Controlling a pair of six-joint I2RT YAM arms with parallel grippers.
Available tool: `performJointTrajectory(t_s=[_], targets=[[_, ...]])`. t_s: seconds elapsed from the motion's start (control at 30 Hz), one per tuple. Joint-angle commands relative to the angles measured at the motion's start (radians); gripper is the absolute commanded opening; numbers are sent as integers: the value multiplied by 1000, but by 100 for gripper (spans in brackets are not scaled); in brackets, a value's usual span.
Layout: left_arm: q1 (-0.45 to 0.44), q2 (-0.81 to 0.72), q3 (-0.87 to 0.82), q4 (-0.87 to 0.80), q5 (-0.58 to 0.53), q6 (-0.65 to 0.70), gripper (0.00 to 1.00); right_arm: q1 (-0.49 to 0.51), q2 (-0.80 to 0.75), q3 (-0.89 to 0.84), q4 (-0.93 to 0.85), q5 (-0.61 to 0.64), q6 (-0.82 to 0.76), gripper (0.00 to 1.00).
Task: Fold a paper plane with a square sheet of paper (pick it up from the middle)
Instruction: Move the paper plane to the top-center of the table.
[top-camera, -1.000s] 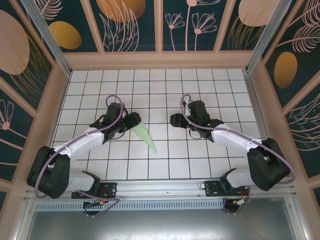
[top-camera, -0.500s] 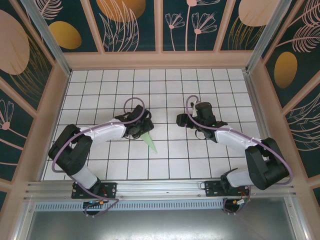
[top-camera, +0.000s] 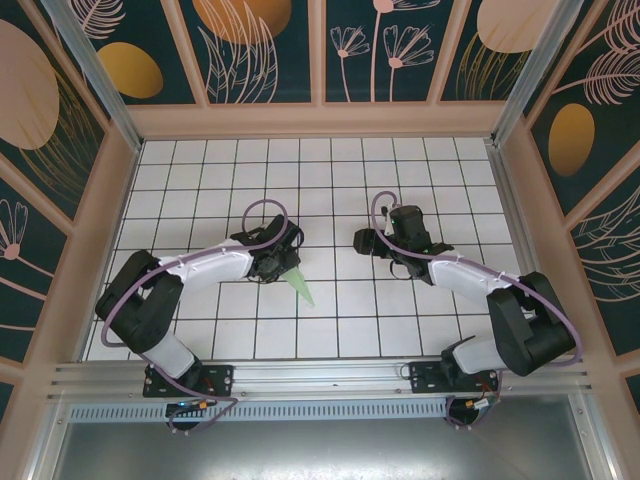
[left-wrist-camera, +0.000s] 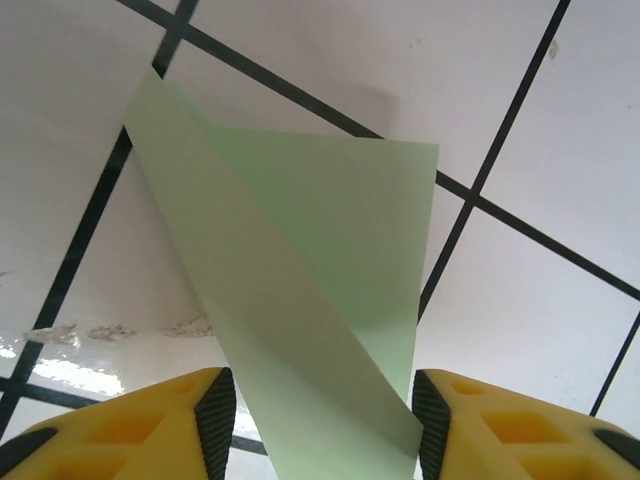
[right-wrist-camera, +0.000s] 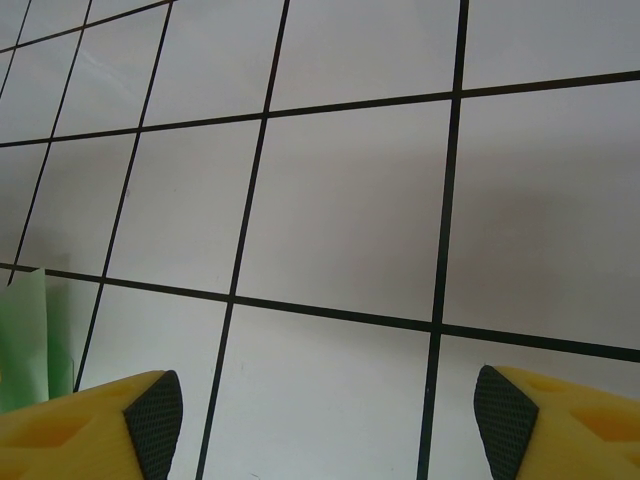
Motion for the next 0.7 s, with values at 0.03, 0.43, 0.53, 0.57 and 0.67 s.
performJointTrajectory(t_s=[0.03, 0.43, 0.53, 0.57, 0.67], targets=[[-5, -30, -24, -37, -15, -21, 51, -7, 8, 8, 16, -10, 14, 79], [-7, -90, -112, -16, -10, -60, 41, -8, 19, 8, 12, -7, 17, 78], [-6, -76, -119, 3, -11, -63, 32, -10, 25, 9, 9, -7, 17, 77], [-7, -76, -123, 9, -12, -66, 30, -9, 25, 9, 8, -7, 16, 77], [-6, -82, -126, 24, -27, -65, 18, -9, 28, 9, 8, -2, 15, 77]])
